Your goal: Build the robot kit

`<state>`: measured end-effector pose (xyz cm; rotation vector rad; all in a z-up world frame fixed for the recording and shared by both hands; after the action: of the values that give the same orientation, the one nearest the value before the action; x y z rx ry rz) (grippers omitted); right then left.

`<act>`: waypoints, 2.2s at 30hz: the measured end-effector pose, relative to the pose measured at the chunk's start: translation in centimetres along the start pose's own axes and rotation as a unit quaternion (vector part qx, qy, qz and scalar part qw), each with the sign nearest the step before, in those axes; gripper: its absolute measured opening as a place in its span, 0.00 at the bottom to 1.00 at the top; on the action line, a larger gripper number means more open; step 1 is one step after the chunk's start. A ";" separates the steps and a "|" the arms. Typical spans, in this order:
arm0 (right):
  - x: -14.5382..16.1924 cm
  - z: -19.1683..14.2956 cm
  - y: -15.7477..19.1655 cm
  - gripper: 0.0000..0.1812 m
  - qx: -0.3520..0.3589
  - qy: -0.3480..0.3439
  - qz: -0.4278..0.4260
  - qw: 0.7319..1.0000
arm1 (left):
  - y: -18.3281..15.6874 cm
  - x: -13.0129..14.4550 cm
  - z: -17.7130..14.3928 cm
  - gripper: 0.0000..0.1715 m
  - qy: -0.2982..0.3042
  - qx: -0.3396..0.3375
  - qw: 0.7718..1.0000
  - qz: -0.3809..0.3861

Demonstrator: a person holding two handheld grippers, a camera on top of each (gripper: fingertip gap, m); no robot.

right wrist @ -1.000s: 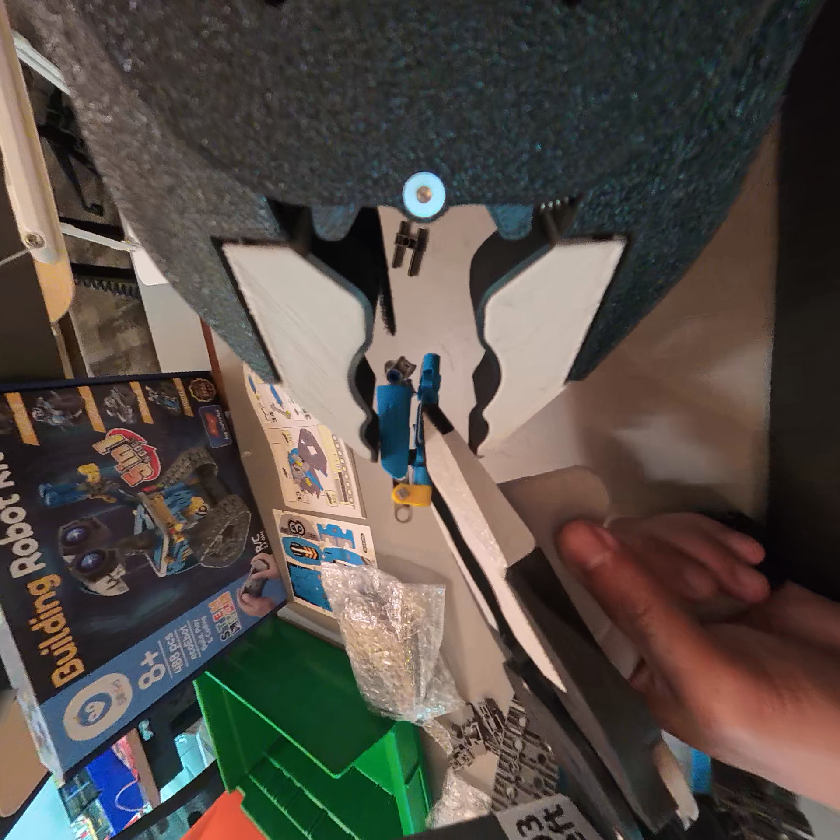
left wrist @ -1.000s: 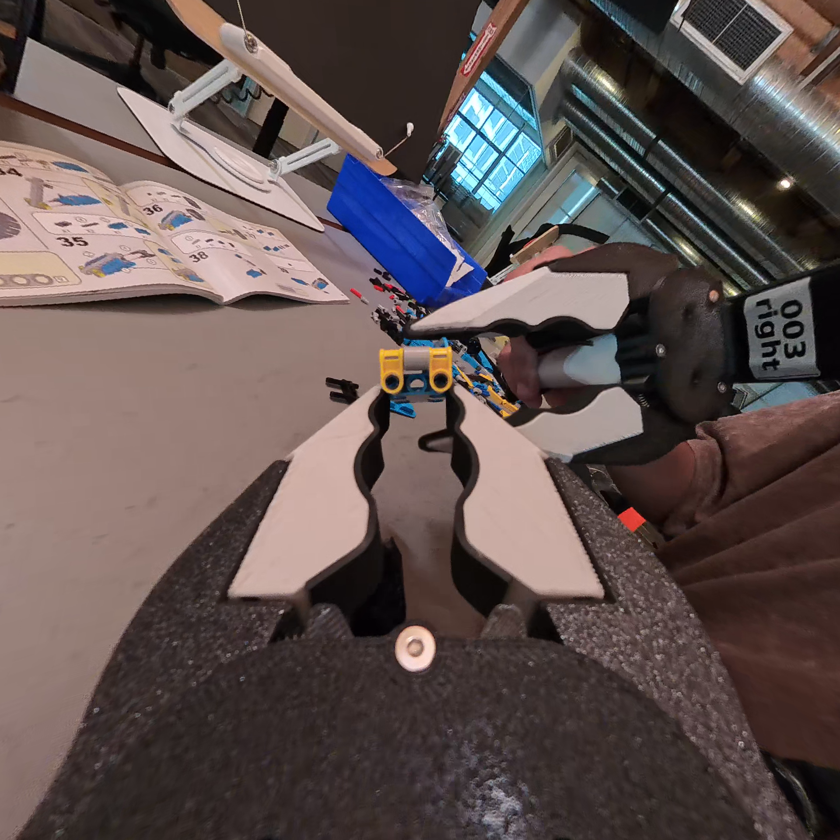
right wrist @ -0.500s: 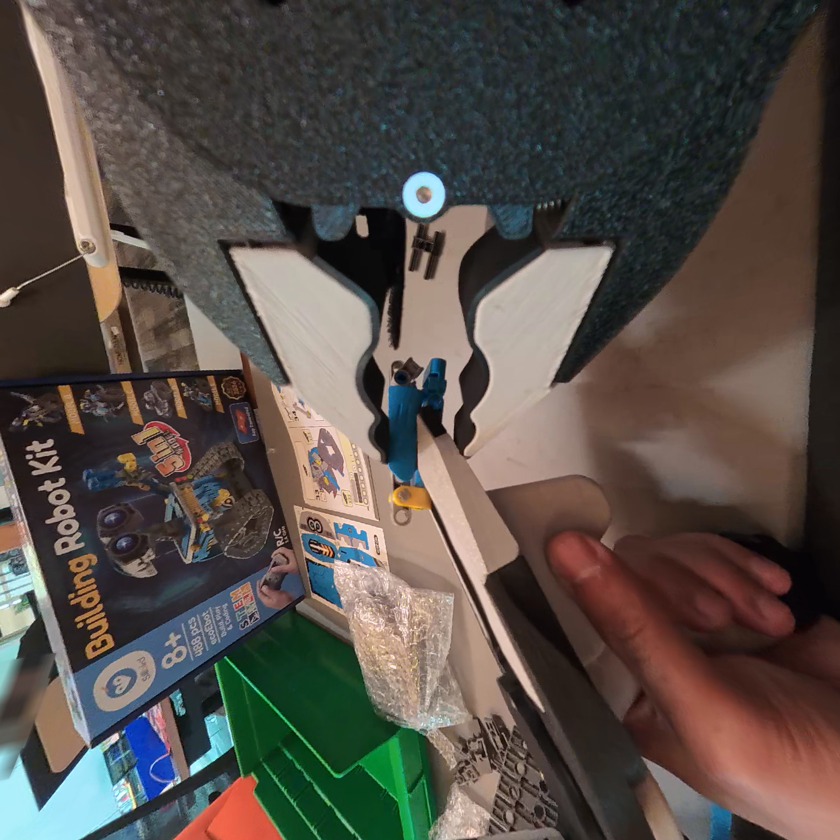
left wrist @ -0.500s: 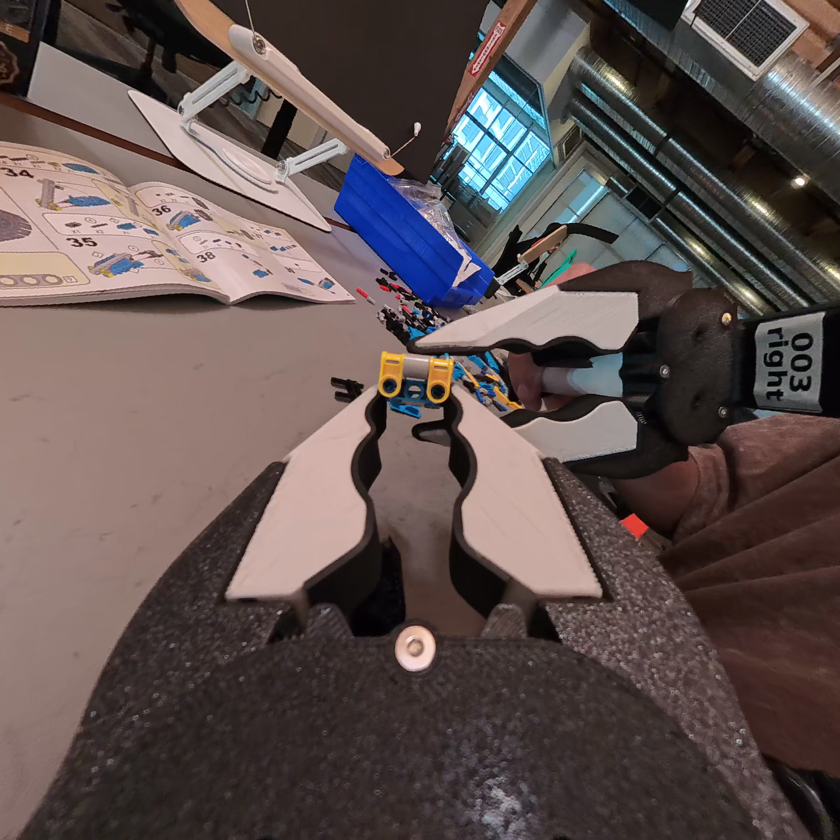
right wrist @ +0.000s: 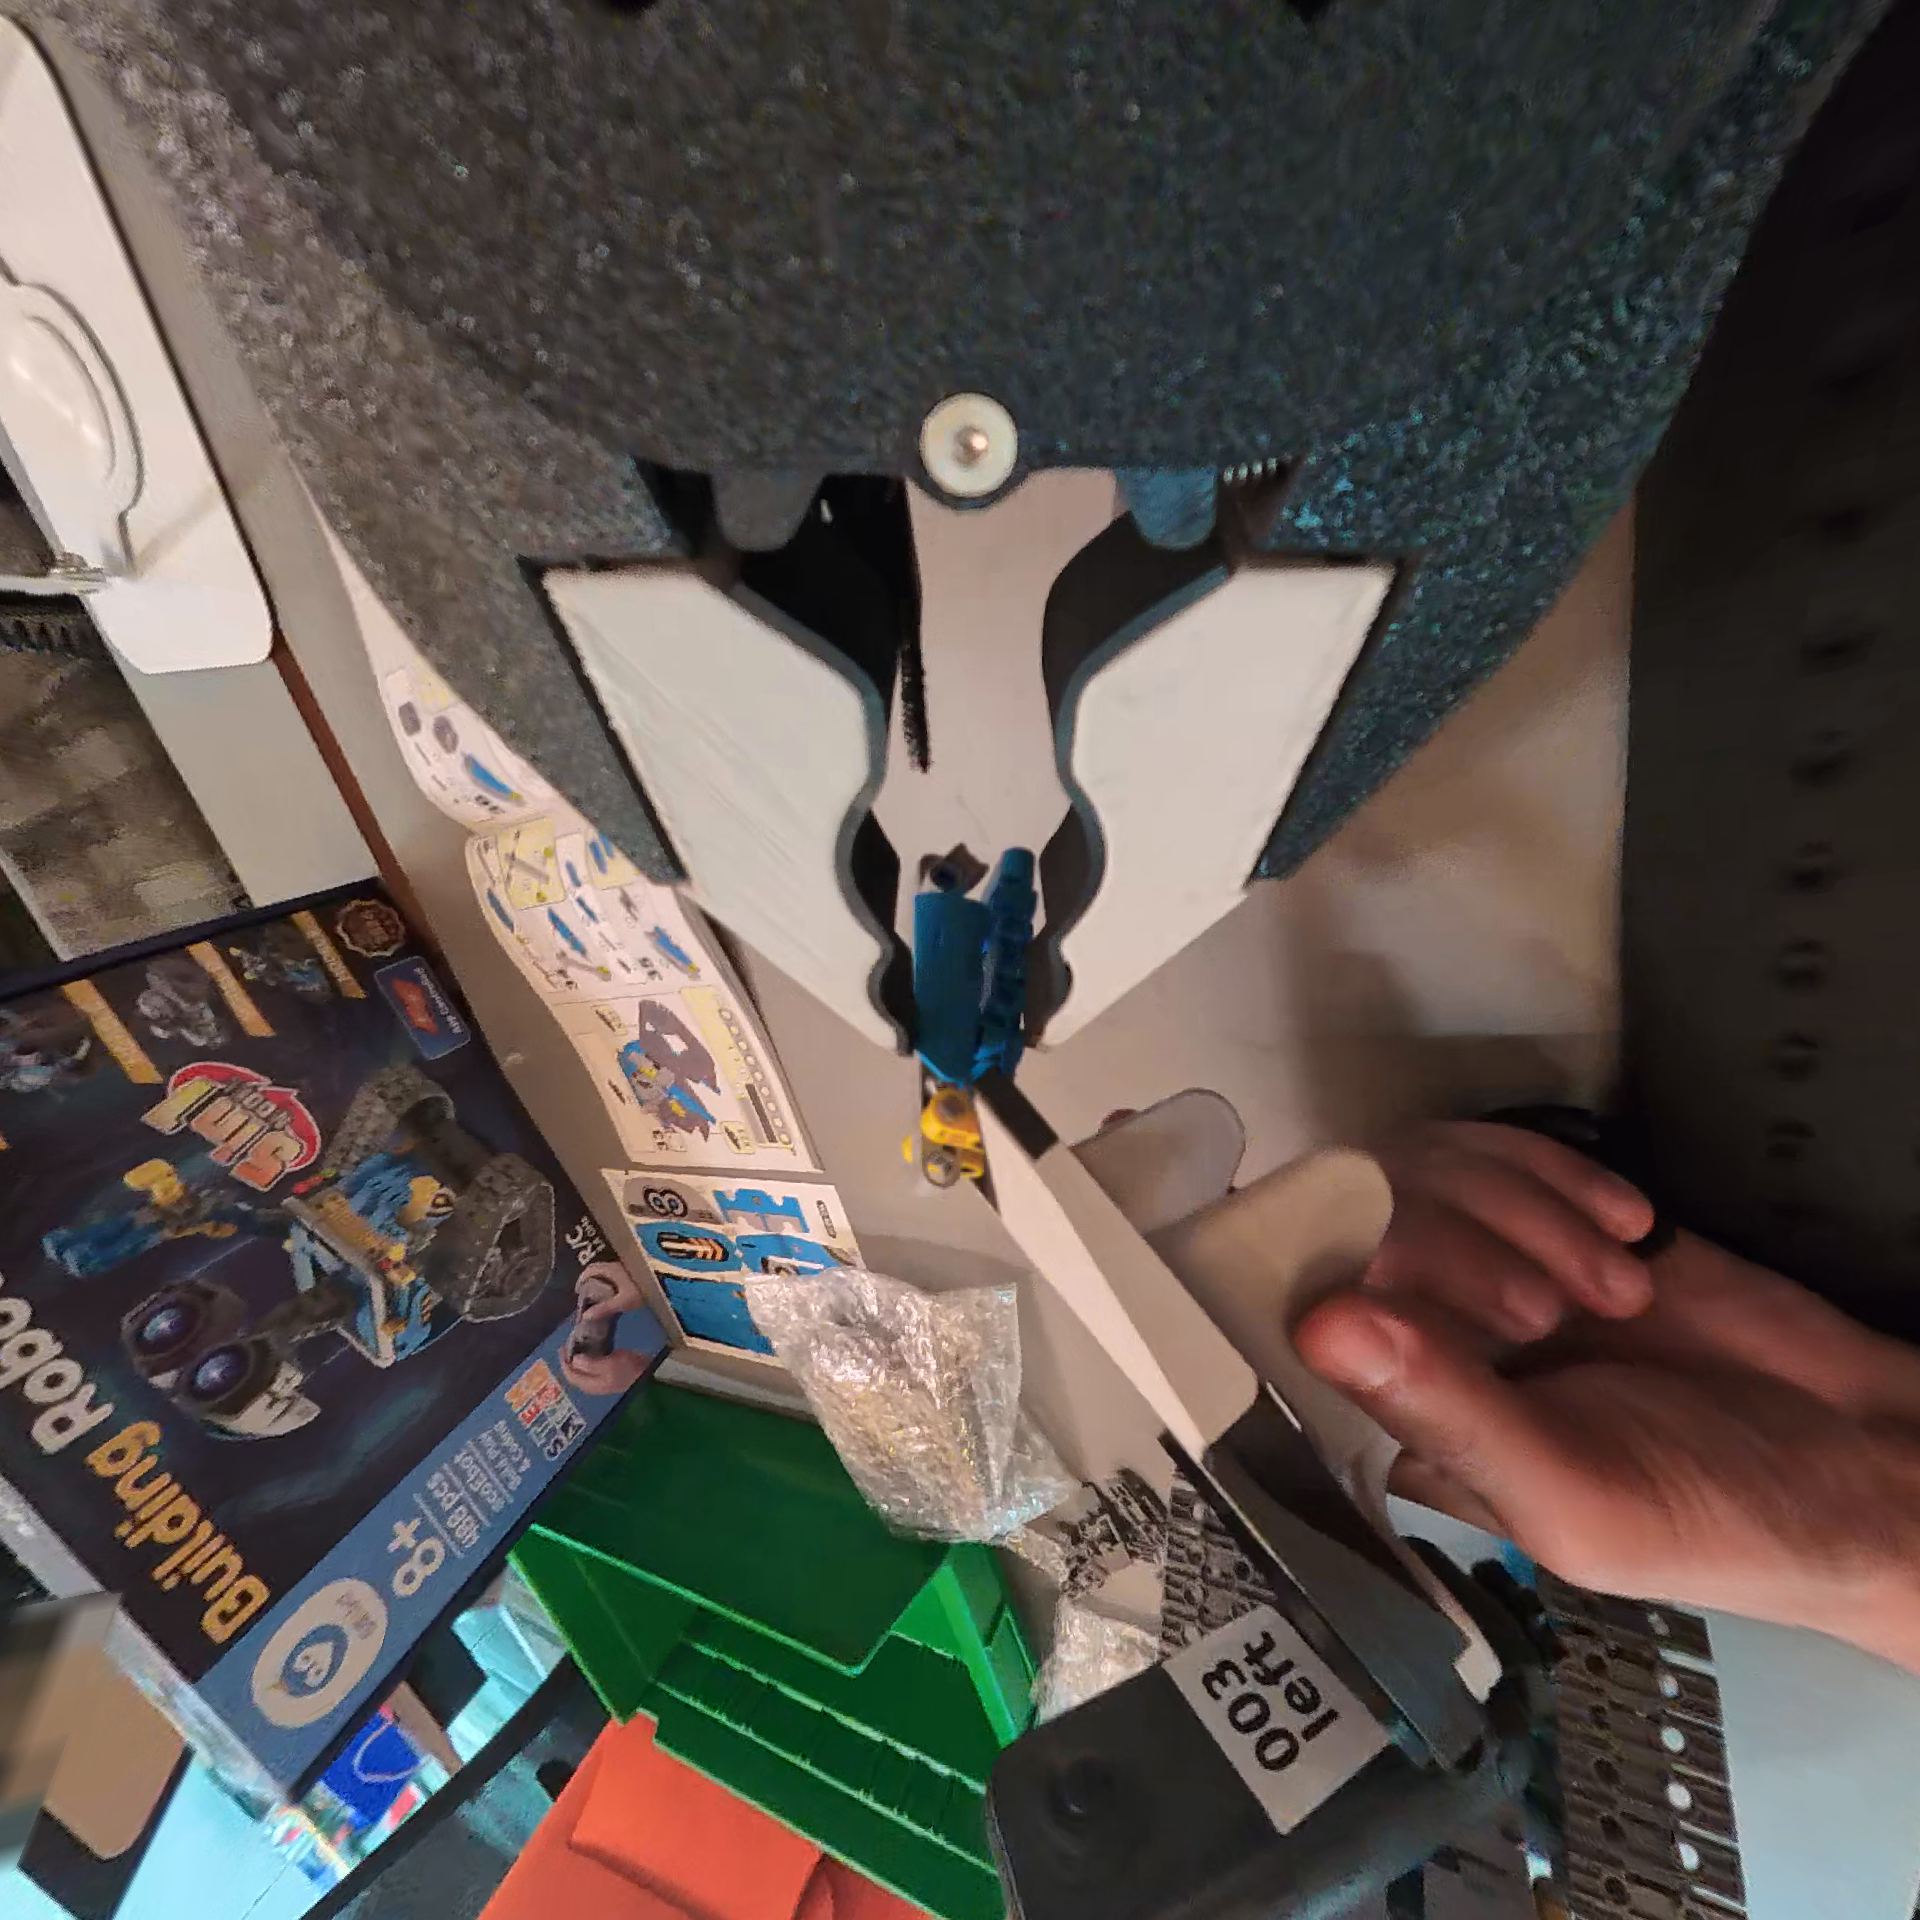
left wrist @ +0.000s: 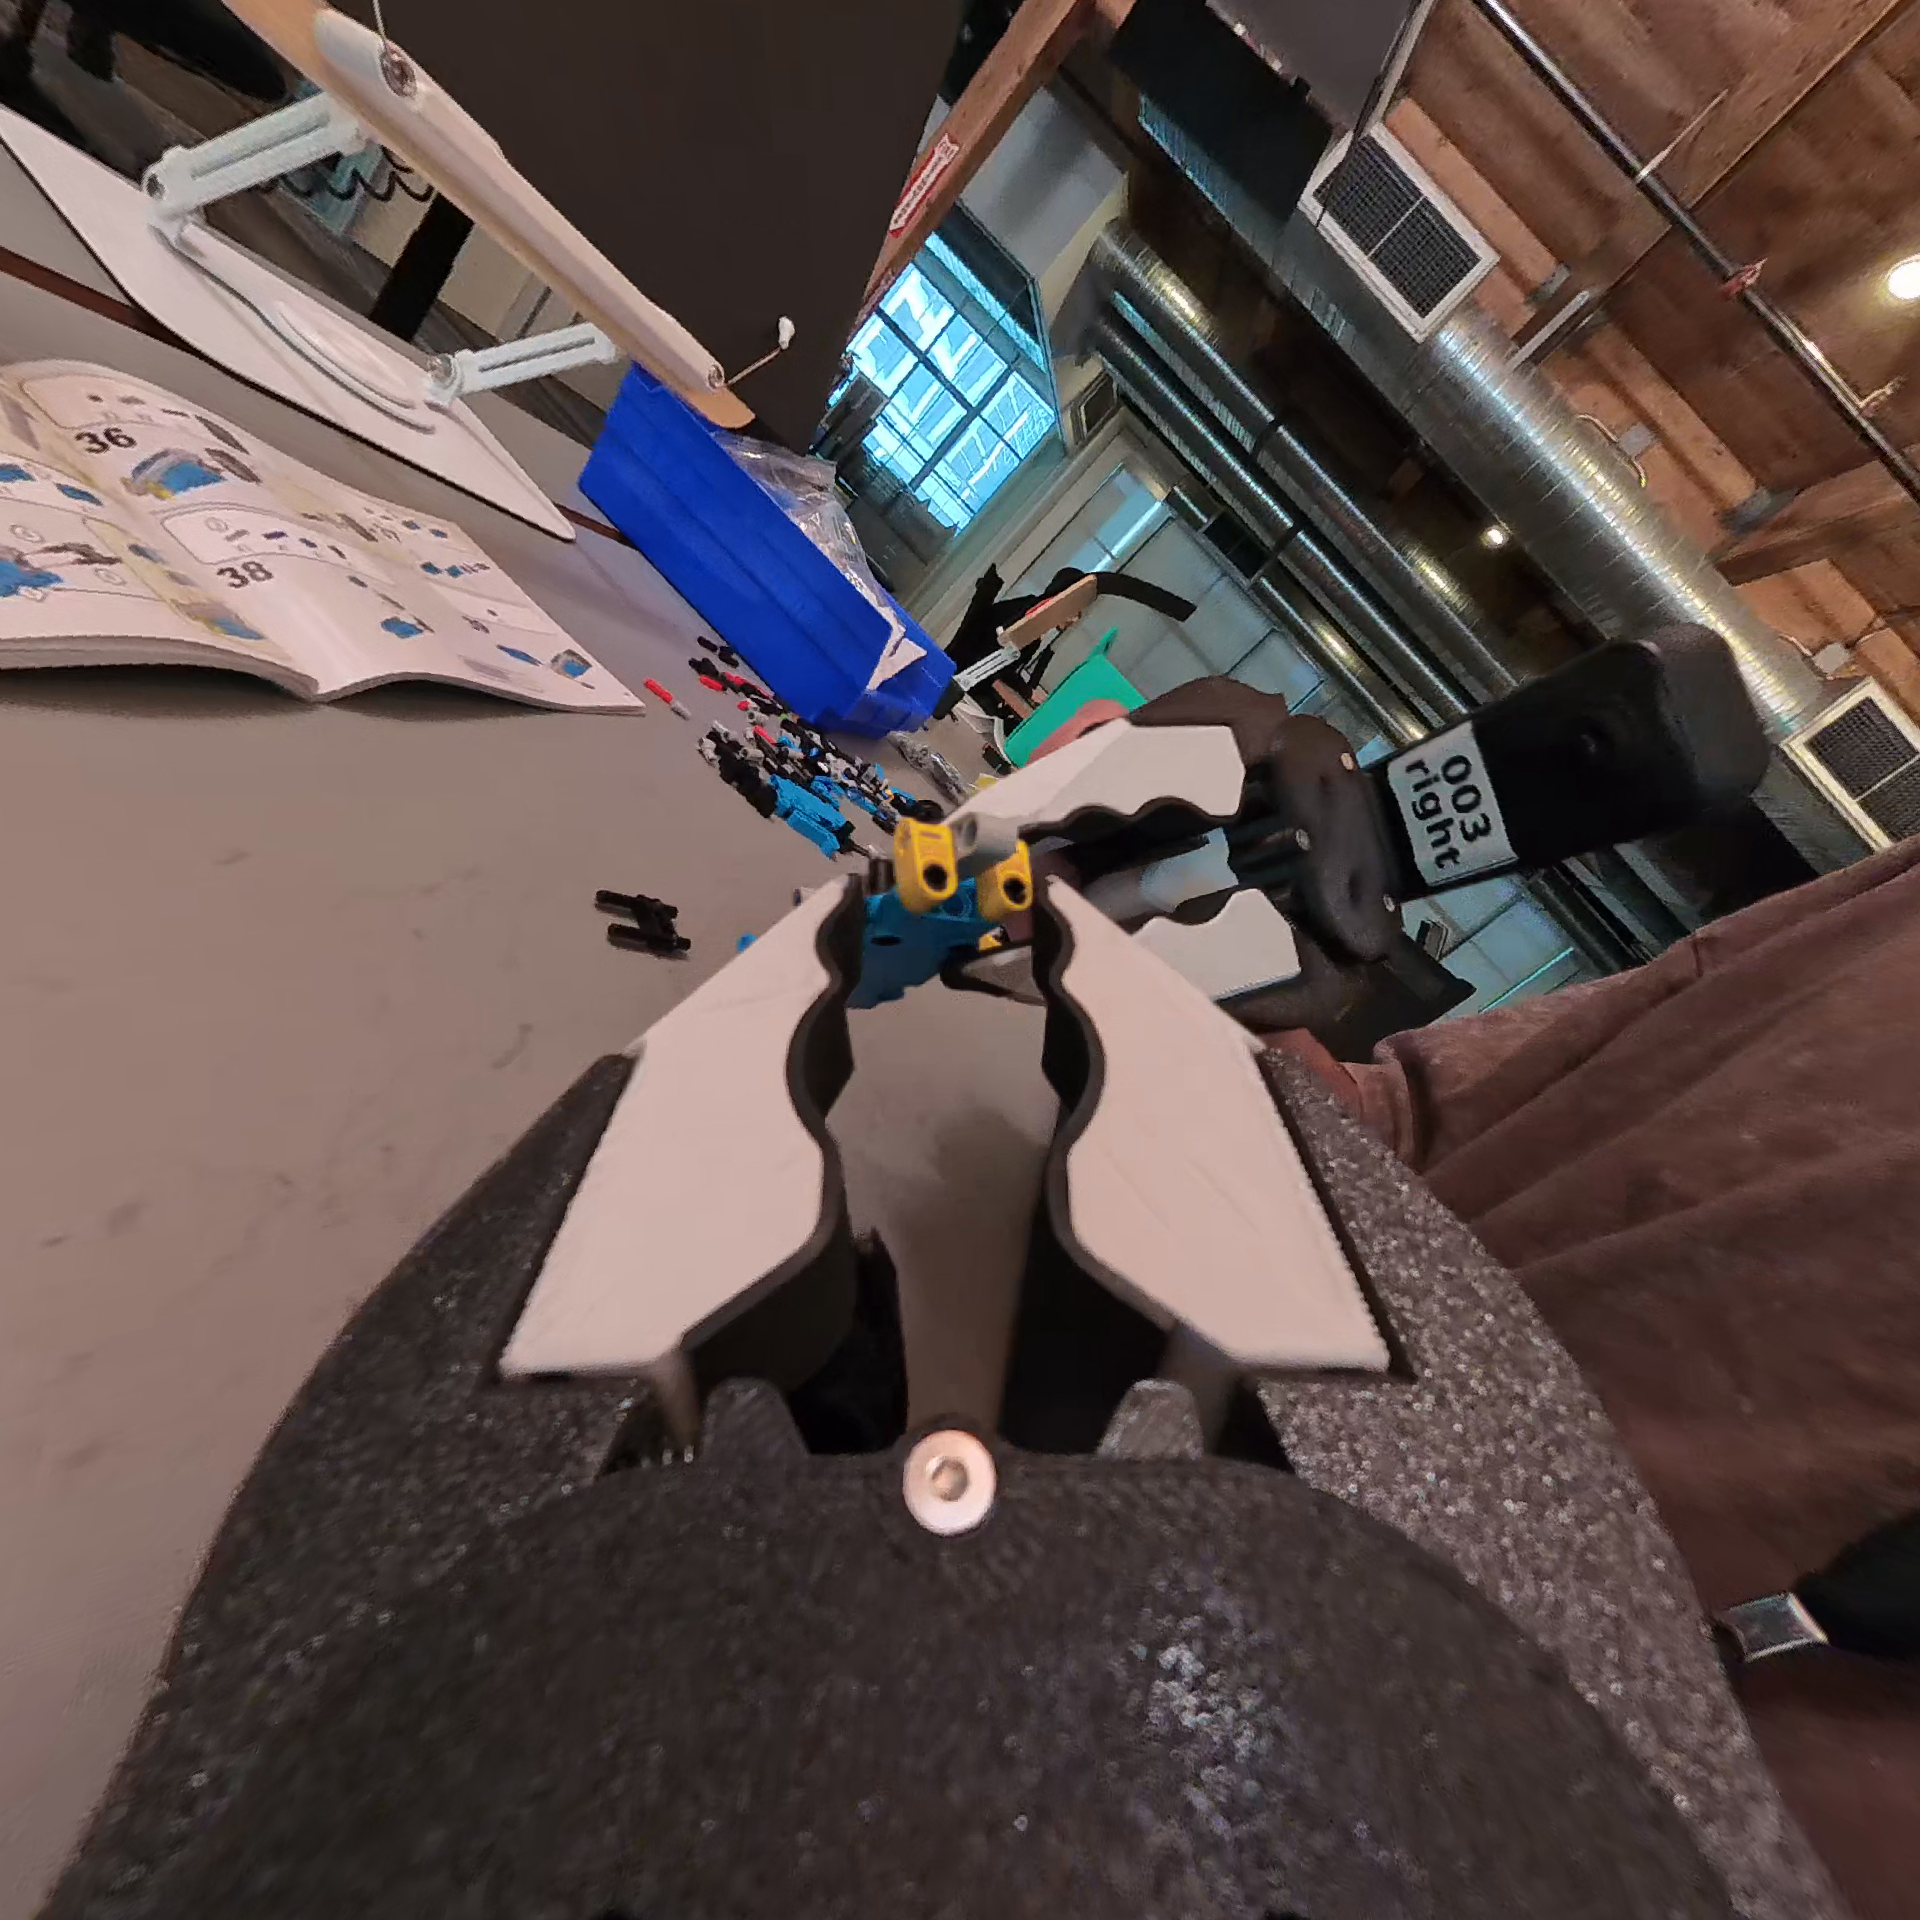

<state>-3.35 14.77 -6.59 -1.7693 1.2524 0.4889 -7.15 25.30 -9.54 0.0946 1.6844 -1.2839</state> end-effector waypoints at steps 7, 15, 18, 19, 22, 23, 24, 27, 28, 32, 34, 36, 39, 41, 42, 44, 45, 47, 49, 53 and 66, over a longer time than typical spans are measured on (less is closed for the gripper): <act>0.1 0.0 -0.2 0.12 -0.006 0.007 -0.015 1.000 | -0.1 -0.2 -0.1 0.16 -0.008 -0.030 0.999 0.031; -0.5 1.1 0.0 0.13 0.059 -0.003 0.039 0.997 | -0.1 -0.6 -0.1 0.14 -0.075 -0.012 0.997 -0.027; -0.5 0.9 -0.6 0.13 0.055 -0.002 0.072 0.996 | -0.3 -0.6 0.1 0.14 -0.089 -0.021 0.996 -0.023; -0.6 0.9 -0.6 0.13 0.052 -0.001 0.074 0.996 | -0.3 -0.5 0.1 0.14 -0.090 -0.020 0.995 -0.024; -0.5 0.8 -0.6 0.12 0.042 0.015 0.067 0.997 | -0.3 -0.4 0.2 0.14 -0.084 -0.026 0.996 -0.019; -0.5 0.9 -0.6 0.12 0.043 0.025 0.057 0.997 | -0.3 -0.4 0.3 0.14 -0.082 -0.030 0.996 -0.016; -0.5 0.8 -0.6 0.12 0.043 0.032 0.047 0.997 | -0.3 -0.4 0.3 0.14 -0.081 -0.033 0.996 -0.013; -0.7 0.8 -0.6 0.12 0.044 0.046 0.028 0.998 | -0.4 -0.4 0.2 0.14 -0.083 -0.038 0.996 -0.005; -0.8 0.8 -0.5 0.11 0.047 0.050 0.016 0.997 | -0.4 -0.4 0.2 0.14 -0.085 -0.042 0.996 -0.001; -0.9 1.2 -0.6 0.11 0.044 0.047 0.024 0.998 | -0.3 -0.5 0.0 0.14 -0.088 -0.053 0.995 0.001; -0.7 1.3 -0.8 0.12 0.040 0.041 0.039 0.998 | -0.2 -0.5 0.0 0.14 -0.087 -0.055 0.995 0.000; -0.7 1.2 -0.9 0.12 0.042 0.032 0.048 0.997 | -0.4 -0.6 -0.1 0.14 -0.090 -0.047 0.995 0.001; -0.7 0.6 -0.9 0.14 0.044 -0.001 0.049 0.998 | -0.7 -0.7 -0.2 0.14 -0.096 -0.036 0.995 0.008; 0.0 0.2 -1.2 0.18 0.046 -0.003 0.047 0.998 | -0.7 -0.8 -0.3 0.14 -0.101 -0.031 0.994 0.008; 0.4 0.1 -1.4 0.22 0.043 -0.006 0.053 0.998 | -0.7 -0.8 -0.4 0.14 -0.104 -0.030 0.994 0.008; 1.1 0.0 -1.7 0.30 0.016 -0.013 0.068 0.997 | -0.9 -1.0 -0.5 0.14 -0.106 -0.016 0.994 0.008; 1.2 -0.1 -1.8 0.32 -0.002 -0.020 0.076 0.997 | -1.0 -1.0 -0.5 0.14 -0.104 -0.008 0.994 0.010; 1.4 0.1 -1.5 0.29 -0.046 -0.030 0.081 0.995 | -1.3 -0.9 -0.3 0.14 -0.094 0.005 0.995 0.018; 1.4 0.2 -1.3 0.17 -0.067 -0.040 0.063 0.995 | -1.4 -0.8 0.1 0.14 -0.079 0.016 0.996 0.022; 1.7 0.5 -1.7 0.14 0.033 -0.041 0.011 0.999 | -0.5 -0.9 0.2 0.14 -0.088 -0.027 0.996 0.004; 2.0 1.1 -0.2 0.13 0.364 0.048 -0.243 0.898 | -0.2 0.3 2.9 0.14 -0.194 -0.042 0.964 -0.179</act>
<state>-2.15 14.61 -8.55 -1.3705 0.8366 -0.3339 -5.52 22.84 -9.49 -0.5043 1.4486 -1.3841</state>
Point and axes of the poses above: each gripper's, where its closed fingertips meet, z out along the fingers, x out of its underside, y = z × x across the jaws, the point moved 7 cm from there along -z, back along the fingers, and after that the axes turned 6 degrees about y, right-handed, at the moved point
